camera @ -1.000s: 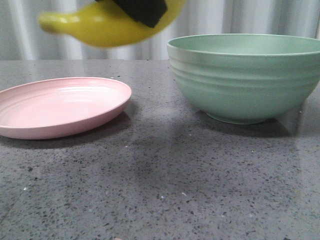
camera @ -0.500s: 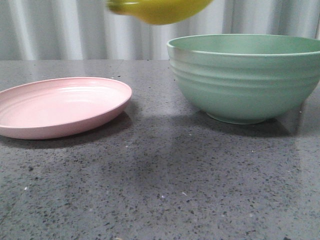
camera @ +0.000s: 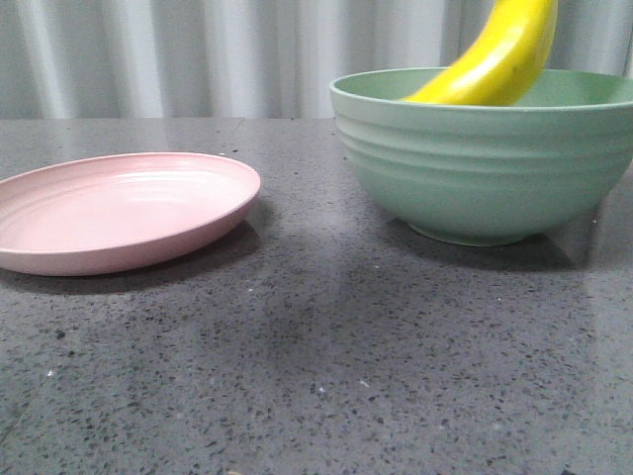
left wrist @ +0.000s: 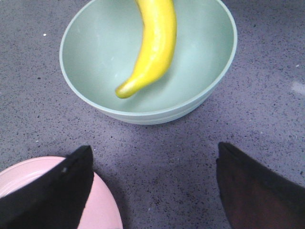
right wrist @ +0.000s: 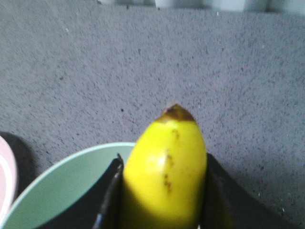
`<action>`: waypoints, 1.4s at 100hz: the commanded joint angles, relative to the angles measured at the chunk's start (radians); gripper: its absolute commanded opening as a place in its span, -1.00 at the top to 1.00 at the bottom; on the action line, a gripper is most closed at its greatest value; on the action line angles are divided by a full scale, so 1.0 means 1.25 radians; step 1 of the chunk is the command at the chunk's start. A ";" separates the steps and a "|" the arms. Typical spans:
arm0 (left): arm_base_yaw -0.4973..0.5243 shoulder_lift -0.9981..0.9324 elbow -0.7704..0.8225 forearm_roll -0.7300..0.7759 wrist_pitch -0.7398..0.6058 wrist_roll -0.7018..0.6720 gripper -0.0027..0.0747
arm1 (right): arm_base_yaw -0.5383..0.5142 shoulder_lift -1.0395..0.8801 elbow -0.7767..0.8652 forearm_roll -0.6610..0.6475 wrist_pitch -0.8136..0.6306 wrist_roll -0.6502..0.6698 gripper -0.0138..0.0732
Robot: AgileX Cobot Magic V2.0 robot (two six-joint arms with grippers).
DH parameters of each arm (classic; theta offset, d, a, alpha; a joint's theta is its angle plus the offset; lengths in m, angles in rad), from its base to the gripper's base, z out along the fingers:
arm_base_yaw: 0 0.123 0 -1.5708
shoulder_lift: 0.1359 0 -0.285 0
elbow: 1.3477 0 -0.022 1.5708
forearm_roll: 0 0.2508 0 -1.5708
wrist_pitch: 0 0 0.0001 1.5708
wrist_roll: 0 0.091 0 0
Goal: Transfer banana from pink plate to green bowl
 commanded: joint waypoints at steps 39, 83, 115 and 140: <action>-0.006 -0.024 -0.028 -0.009 -0.079 -0.004 -0.28 | -0.005 -0.017 -0.029 -0.049 -0.034 -0.007 -0.29; -0.004 -0.106 -0.021 0.001 -0.094 -0.034 0.98 | -0.005 -0.163 -0.027 -0.114 0.049 -0.007 0.84; -0.004 -0.311 0.193 -0.001 -0.271 -0.051 0.98 | -0.005 -0.403 0.165 -0.114 -0.047 -0.007 0.84; -0.004 -0.566 0.421 -0.001 -0.388 -0.057 0.98 | -0.005 -0.684 0.446 -0.114 -0.220 -0.007 0.84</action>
